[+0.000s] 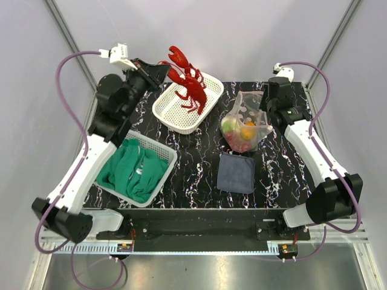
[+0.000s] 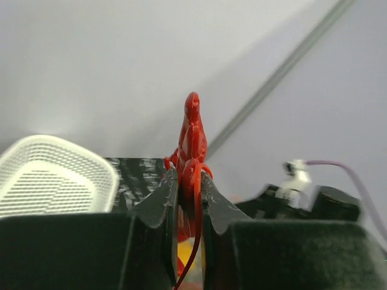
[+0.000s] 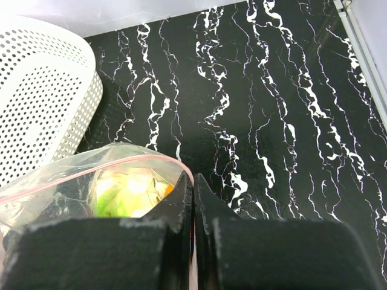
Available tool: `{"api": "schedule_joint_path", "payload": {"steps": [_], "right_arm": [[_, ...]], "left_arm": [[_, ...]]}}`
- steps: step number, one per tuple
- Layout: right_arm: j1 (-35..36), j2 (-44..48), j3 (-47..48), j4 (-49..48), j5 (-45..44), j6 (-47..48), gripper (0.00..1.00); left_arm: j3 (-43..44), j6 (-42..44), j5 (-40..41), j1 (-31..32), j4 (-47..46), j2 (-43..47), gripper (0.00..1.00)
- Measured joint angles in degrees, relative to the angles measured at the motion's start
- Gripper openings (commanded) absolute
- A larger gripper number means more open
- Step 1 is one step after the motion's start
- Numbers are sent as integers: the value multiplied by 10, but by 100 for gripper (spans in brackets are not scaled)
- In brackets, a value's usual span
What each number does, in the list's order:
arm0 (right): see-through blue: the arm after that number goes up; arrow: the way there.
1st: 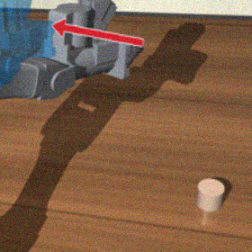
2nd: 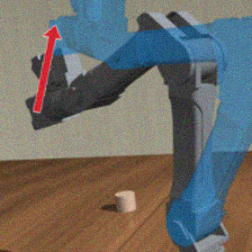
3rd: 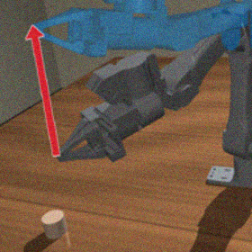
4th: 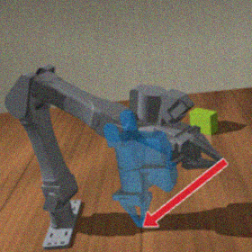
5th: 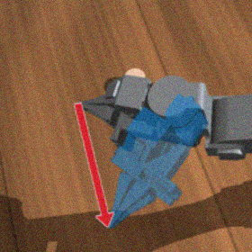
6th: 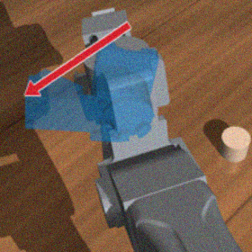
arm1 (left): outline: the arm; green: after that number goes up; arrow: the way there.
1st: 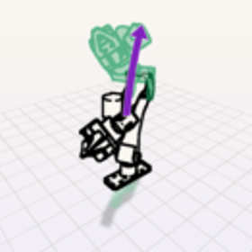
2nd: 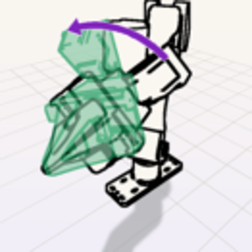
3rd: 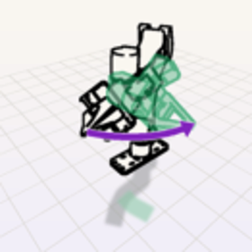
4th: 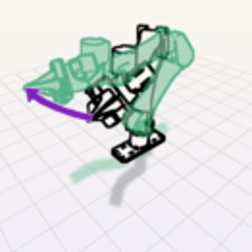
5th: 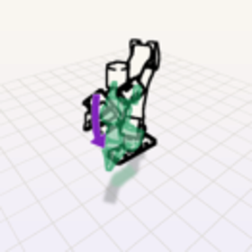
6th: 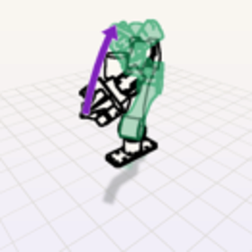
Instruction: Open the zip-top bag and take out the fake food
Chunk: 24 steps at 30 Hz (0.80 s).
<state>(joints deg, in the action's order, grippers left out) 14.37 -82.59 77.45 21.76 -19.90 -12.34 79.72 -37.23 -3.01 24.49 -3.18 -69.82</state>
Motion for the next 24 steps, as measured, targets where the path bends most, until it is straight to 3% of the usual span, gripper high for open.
{"api": "schedule_joint_path", "payload": {"steps": [7,13,18,24], "right_arm": [[0,0,0,0,27,4,0],[0,0,0,0,52,4,0],[0,0,1,0,59,4,0],[0,0,1,0,61,3,0]], "left_arm": [[84,117,-60,-69,80,-147,0],[106,173,-36,-83,130,-239,0],[135,141,110,-36,143,-310,0],[298,149,324,69,154,-449,0]]}}
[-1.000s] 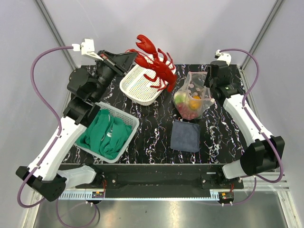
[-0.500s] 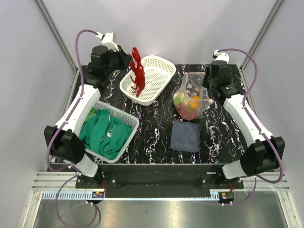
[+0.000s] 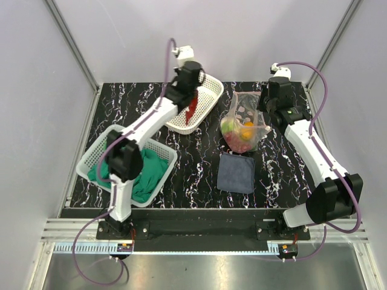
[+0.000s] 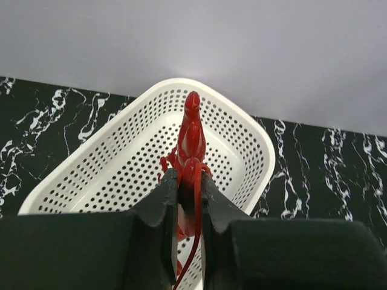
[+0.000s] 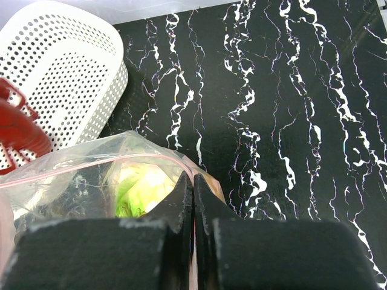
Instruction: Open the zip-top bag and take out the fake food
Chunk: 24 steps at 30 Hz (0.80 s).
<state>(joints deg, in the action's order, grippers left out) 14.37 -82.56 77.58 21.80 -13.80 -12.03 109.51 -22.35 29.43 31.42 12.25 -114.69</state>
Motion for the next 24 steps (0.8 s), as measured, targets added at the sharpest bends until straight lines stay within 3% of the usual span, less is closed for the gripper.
{"api": "schedule_joint_path", "payload": {"steps": [4,10,11,13,14,17,24], "right_arm": [[0,0,0,0,-1,1,0],[0,0,0,0,0,0,0],[0,0,0,0,0,-1,0],[0,0,0,0,0,-3,0],[0,0,0,0,0,-4,0],[0,-1,0,0,1,-4,0],[0,-6,0,0,6,-3,0]], "left_arm": [[87,21,122,55,7,-75,0],[124,78,250,76,-31,-123,0],[130,91,263,76,-45,-132,17],[141,119,278,75,-76,-150,40],[149,131,280,75,-79,-158,60],[177,169,284,70,-77,-190,83],[161,198,222,60,-42,-204,92]]}}
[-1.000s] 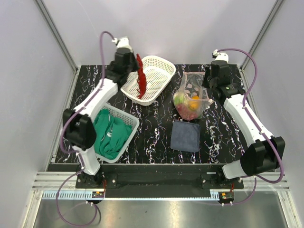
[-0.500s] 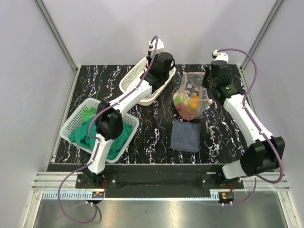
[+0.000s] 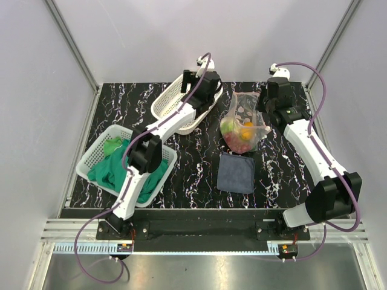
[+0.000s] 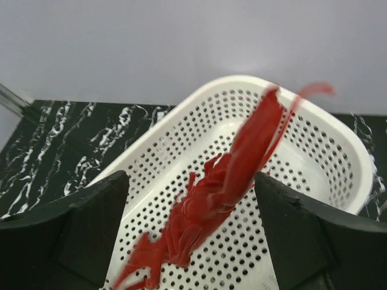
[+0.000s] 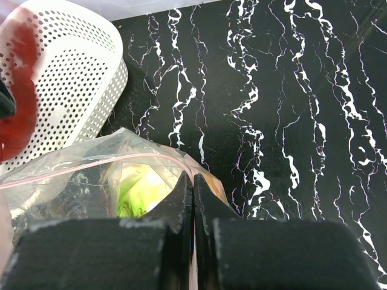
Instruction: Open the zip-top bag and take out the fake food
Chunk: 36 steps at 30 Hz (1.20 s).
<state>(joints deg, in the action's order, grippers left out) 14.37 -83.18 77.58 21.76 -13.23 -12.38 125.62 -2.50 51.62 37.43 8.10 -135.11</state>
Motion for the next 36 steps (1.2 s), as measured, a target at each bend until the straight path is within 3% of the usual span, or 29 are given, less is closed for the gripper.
{"api": "schedule_joint_path", "payload": {"steps": [6,9,15,21,24,27,36], "right_arm": [[0,-4,3,3,5,2,0],[0,-17,24,7,8,4,0],[0,-26,43,14,10,6,0],[0,-26,44,26,12,6,0],[0,-21,44,36,20,0,0],[0,-10,44,45,18,-17,0],[0,26,44,47,-14,-57,0]], "left_arm": [[-108,-30,-134,0,49,104,92],[-125,-57,-201,-2,85,169,87],[-137,-117,-359,-6,96,287,69],[-169,-190,-566,8,22,335,51],[-195,-215,-608,44,-5,332,40],[-210,-242,-633,75,-14,317,35],[-205,-284,-652,93,-25,250,35]]}}
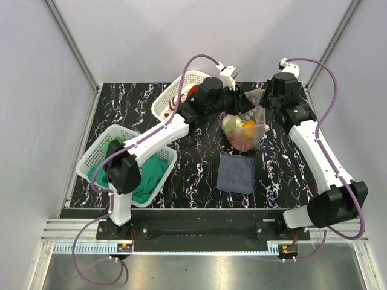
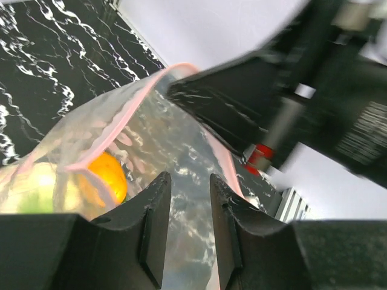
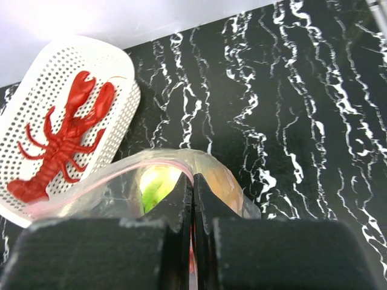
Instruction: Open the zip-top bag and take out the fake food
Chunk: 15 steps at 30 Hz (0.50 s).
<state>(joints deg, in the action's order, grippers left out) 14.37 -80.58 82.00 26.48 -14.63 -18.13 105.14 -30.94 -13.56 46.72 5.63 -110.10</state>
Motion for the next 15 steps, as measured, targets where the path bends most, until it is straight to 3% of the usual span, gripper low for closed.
{"api": "schedule_joint_path", "payload": {"steps": [10,15], "right_arm": [[0,8,9,12,-83,28,0],[0,8,9,13,-105,56,0]], "left_arm": [[101,-27,-17,18,-29,-125,34],[103,-4,-56,19,-64,-151,27]]}}
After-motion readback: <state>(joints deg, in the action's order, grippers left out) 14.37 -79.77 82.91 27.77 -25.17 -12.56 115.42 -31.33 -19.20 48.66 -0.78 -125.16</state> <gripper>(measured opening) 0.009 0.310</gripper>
